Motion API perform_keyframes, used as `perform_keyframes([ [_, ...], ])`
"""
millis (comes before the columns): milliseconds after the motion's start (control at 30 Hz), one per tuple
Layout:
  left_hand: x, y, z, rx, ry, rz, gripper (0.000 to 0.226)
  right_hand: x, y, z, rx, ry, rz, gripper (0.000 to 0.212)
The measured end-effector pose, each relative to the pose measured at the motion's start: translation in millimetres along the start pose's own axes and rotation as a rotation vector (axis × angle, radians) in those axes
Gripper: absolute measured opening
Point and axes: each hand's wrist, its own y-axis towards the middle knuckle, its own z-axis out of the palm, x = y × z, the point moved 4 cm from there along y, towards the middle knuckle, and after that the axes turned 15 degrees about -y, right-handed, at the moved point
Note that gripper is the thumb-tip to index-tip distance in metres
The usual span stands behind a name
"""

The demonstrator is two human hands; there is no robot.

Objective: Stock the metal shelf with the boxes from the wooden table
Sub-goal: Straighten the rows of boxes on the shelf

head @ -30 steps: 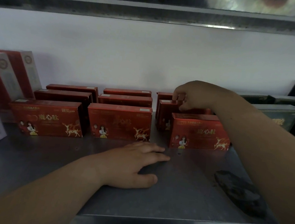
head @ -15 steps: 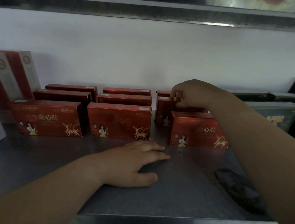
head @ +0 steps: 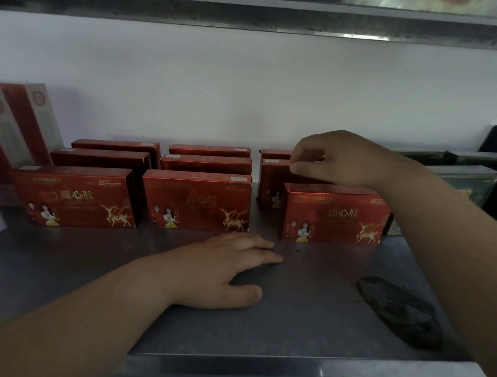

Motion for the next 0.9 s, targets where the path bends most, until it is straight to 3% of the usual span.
perform_keyframes([
  [233, -1, 0, 0, 0.006, -0.004, -0.002, 0.063, 1, -37, 10, 0.047, -0.025, -0.075, 0.033],
  [600, -1, -1, 1, -0.005, -0.007, -0.007, 0.063, 19, -36, 54, -0.354, -0.337, -0.075, 0.045],
  [900, -2, -2, 2, -0.006, 0.005, -0.018, 0.063, 24, -35, 60, -0.372, -0.369, -0.059, 0.047],
])
